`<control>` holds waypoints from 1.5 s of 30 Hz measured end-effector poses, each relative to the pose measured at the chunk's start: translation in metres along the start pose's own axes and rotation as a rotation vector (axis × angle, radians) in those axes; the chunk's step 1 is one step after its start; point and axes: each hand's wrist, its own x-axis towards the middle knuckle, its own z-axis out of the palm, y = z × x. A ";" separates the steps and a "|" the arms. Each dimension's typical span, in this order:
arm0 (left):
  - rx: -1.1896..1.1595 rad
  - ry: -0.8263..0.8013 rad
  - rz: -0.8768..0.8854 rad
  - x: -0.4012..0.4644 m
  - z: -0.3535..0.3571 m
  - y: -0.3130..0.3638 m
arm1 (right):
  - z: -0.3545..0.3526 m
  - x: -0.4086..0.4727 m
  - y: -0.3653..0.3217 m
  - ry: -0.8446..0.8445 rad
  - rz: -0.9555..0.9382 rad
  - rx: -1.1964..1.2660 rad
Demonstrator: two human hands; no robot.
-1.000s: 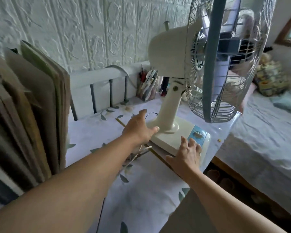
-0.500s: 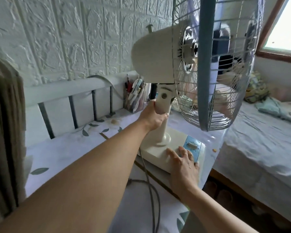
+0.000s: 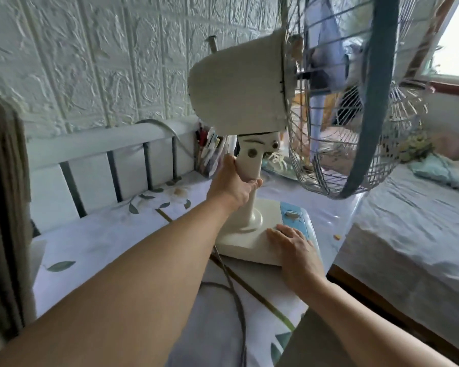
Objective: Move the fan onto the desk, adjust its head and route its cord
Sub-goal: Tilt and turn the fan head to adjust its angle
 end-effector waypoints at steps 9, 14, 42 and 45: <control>0.128 0.173 -0.148 -0.011 0.028 0.021 | -0.021 0.026 0.047 -0.075 -0.241 -0.058; 0.136 0.217 -0.205 -0.012 0.047 0.035 | -0.034 0.040 0.072 -0.063 -0.266 -0.058; 0.150 -0.074 -0.058 0.028 0.027 0.012 | -0.022 0.055 0.035 -0.156 -0.168 -0.294; 0.125 -0.103 -0.052 0.035 0.025 0.011 | -0.021 0.059 0.030 -0.144 -0.161 -0.293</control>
